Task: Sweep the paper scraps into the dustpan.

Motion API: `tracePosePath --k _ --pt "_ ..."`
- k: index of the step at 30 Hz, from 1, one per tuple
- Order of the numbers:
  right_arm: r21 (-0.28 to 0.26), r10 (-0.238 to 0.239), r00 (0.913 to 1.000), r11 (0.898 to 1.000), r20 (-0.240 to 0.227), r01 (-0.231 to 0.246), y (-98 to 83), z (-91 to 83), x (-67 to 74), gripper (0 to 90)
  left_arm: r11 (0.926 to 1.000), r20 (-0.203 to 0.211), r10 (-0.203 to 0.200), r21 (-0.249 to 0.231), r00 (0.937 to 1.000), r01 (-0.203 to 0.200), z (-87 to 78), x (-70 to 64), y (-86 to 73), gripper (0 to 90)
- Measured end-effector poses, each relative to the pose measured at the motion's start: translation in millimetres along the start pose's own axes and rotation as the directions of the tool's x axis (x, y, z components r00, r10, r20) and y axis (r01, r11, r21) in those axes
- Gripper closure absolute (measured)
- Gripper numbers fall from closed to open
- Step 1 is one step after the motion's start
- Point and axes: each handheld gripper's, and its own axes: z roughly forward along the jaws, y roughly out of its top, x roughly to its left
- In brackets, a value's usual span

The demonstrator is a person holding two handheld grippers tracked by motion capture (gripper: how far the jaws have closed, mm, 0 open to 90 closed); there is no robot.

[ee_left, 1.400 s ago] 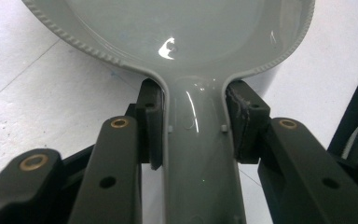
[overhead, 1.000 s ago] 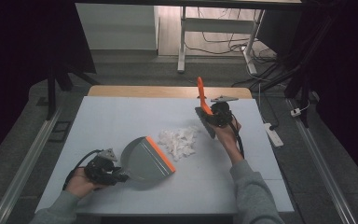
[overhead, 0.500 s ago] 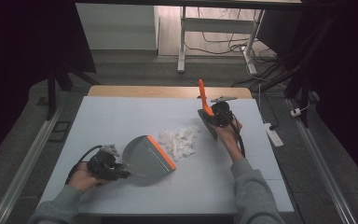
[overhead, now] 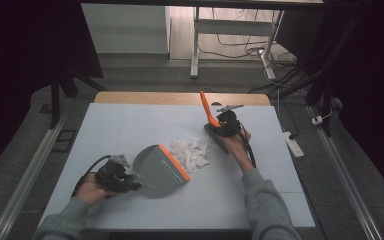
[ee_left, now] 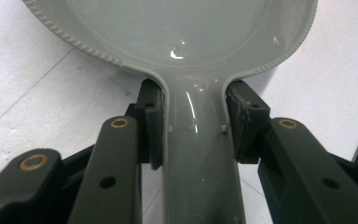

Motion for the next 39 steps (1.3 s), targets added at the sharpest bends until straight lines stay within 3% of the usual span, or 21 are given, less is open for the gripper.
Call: tracePosePath --k 6,12,15,19,31,39 --pt "0.012 -0.020 0.9990 1.000 -0.040 0.021 1.0 5.5 15.6 70.5 1.0000 -0.004 0.003 0.001 1.0000 -0.003 -0.1 -0.2 0.1 61.2" --pt "0.028 -0.080 0.9956 0.996 -0.050 0.081 0.7 7.4 38.2 70.5 1.0000 -0.002 0.002 0.000 1.0000 -0.002 0.6 0.5 0.0 61.2" --pt "0.029 -0.055 0.9929 0.998 -0.105 0.059 -0.1 7.5 45.4 70.5 1.0000 -0.006 -0.001 0.002 1.0000 0.001 1.0 0.3 0.2 61.3" --pt "0.029 -0.084 0.9919 0.996 -0.095 0.087 0.2 9.7 57.9 70.5 1.0000 -0.015 0.000 0.000 0.9999 0.000 1.0 -2.4 0.7 61.3" --pt "0.010 -0.113 0.9811 0.993 -0.157 0.116 0.4 9.0 85.8 70.5 1.0000 -0.017 -0.003 0.000 0.9999 0.003 1.2 -3.5 0.0 61.2" --pt "0.004 -0.127 0.9773 0.992 -0.169 0.130 -0.9 8.6 96.6 70.5 1.0000 -0.020 -0.005 -0.001 0.9998 0.005 1.6 -4.3 -0.5 61.3"
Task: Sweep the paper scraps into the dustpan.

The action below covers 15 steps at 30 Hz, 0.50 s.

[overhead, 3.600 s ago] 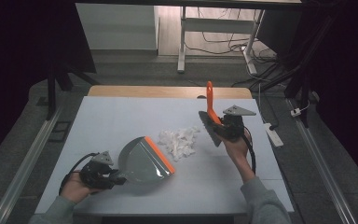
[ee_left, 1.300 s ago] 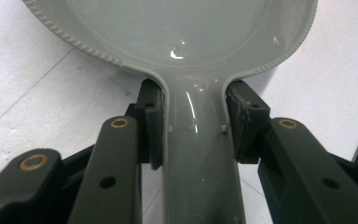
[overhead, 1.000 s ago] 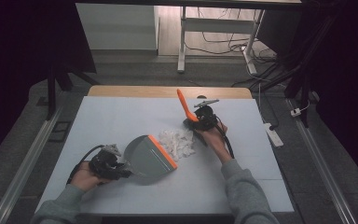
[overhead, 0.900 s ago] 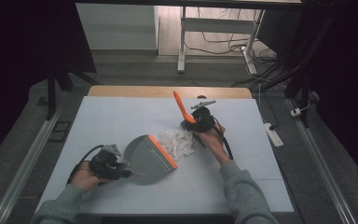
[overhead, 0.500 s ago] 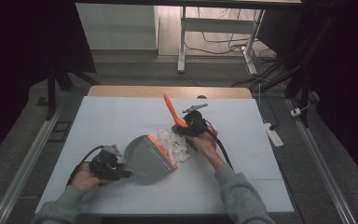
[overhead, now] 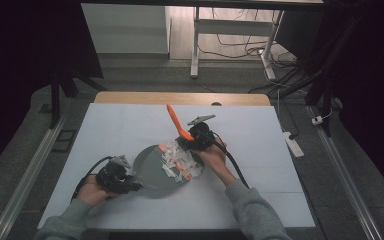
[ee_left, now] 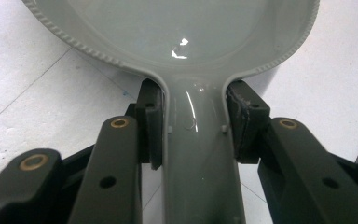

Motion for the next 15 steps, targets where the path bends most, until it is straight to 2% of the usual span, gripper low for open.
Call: tracePosePath --k 11,15 --pt "0.003 -0.040 0.9985 0.999 -0.036 0.040 3.4 2.6 19.6 70.4 1.0000 0.004 -0.002 0.003 1.0000 0.002 1.3 0.8 0.1 61.3" --pt "-0.008 -0.076 0.9954 0.997 -0.059 0.075 6.5 0.7 29.9 70.4 1.0000 0.003 -0.003 0.003 1.0000 0.003 1.9 0.9 0.2 61.3"
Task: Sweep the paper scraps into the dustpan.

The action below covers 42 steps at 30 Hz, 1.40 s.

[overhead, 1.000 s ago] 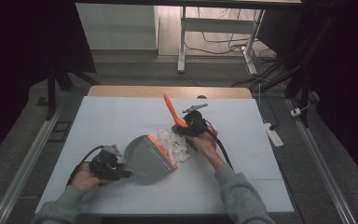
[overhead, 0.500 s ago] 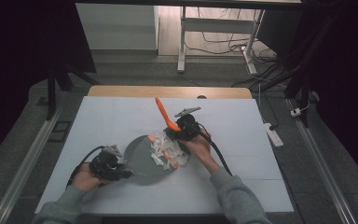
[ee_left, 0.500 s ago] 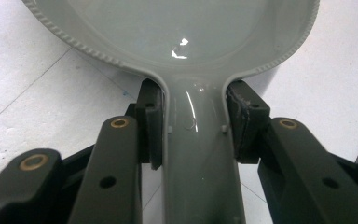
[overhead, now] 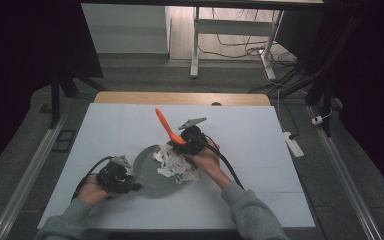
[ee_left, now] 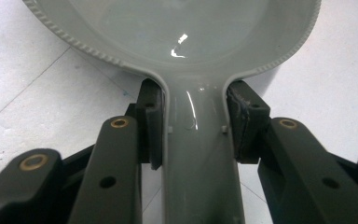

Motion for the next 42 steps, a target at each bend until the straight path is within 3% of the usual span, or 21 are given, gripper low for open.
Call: tracePosePath --k 5,10,16,30,33,42 --pt "-0.053 -0.008 0.9998 0.999 -0.017 0.007 8.4 -14.5 3.7 70.4 1.0000 -0.001 0.002 0.002 1.0000 -0.002 0.1 -0.1 -0.1 61.3" --pt "-0.122 0.006 0.9988 0.993 0.048 0.000 14.3 -39.8 -7.3 70.4 1.0000 -0.003 0.003 0.007 1.0000 -0.003 1.2 0.3 -0.2 61.3" --pt "-0.119 0.039 0.9930 0.993 0.112 -0.026 9.9 -45.8 -27.5 70.4 1.0000 -0.002 0.001 0.006 1.0000 -0.001 1.1 0.2 -0.3 61.3" --pt "-0.004 0.067 0.9804 0.998 0.185 -0.067 1.1 -3.9 -55.8 70.4 1.0000 0.006 0.005 -0.004 1.0000 -0.005 0.0 0.8 -0.7 61.3" --pt "0.019 0.064 0.9814 0.997 0.181 -0.069 -0.4 3.7 -53.9 70.5 1.0000 0.006 0.005 -0.006 1.0000 -0.005 -0.1 0.7 -0.7 61.3" --pt "0.066 -0.011 0.9859 0.998 0.167 0.000 5.0 16.0 -32.0 70.5 1.0000 0.005 0.005 -0.003 1.0000 -0.005 0.9 0.8 0.1 61.3"
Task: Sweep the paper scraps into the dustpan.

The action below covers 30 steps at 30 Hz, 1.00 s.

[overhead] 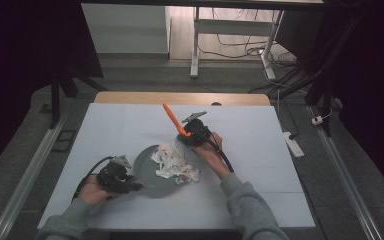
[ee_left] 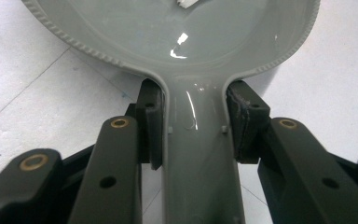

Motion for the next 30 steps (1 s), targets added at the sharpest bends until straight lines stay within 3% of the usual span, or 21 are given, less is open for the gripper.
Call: tracePosePath --k 10,13,15,18,20,23,25,28,30 --pt "0.012 -0.024 0.9992 1.000 -0.032 0.024 0.7 -0.8 14.8 70.4 1.0000 0.001 0.001 0.004 1.0000 -0.001 1.2 1.2 0.4 61.3" --pt "0.011 0.003 0.9954 1.000 -0.096 -0.002 0.4 -1.2 20.4 70.4 1.0000 0.001 0.001 0.007 1.0000 -0.001 2.1 2.0 0.7 61.3" --pt "0.014 -0.022 0.9958 1.000 -0.089 0.024 0.5 -1.6 27.6 70.4 1.0000 0.001 0.001 0.008 1.0000 -0.001 2.1 2.0 0.8 61.3" --pt "0.012 -0.021 0.9890 1.000 -0.147 0.023 -0.1 -2.3 34.8 70.5 1.0000 0.001 -0.001 0.002 1.0000 0.001 1.8 1.6 0.7 61.3" --pt "0.010 -0.042 0.9898 0.999 -0.136 0.044 -0.4 -3.6 41.8 70.4 1.0000 0.001 -0.001 0.004 1.0000 0.001 1.8 1.6 0.7 61.3" --pt "-0.013 -0.035 0.9827 0.999 -0.182 0.034 -0.8 -7.7 46.6 70.4 1.0000 0.001 -0.002 0.004 1.0000 0.002 2.0 1.7 0.6 61.3" --pt "-0.028 -0.023 0.9727 0.999 -0.231 0.017 0.2 -11.1 48.8 70.4 1.0000 0.002 -0.002 0.002 1.0000 0.002 1.9 1.7 0.6 61.3" --pt "-0.058 -0.056 0.9740 0.997 -0.220 0.044 2.9 -18.6 52.8 70.4 1.0000 0.002 -0.003 0.000 1.0000 0.003 1.7 1.4 0.4 61.3" --pt "-0.084 -0.048 0.9742 0.996 -0.220 0.030 4.5 -25.0 51.1 70.4 1.0000 0.001 -0.003 -0.001 1.0000 0.003 1.4 1.1 0.3 61.3"
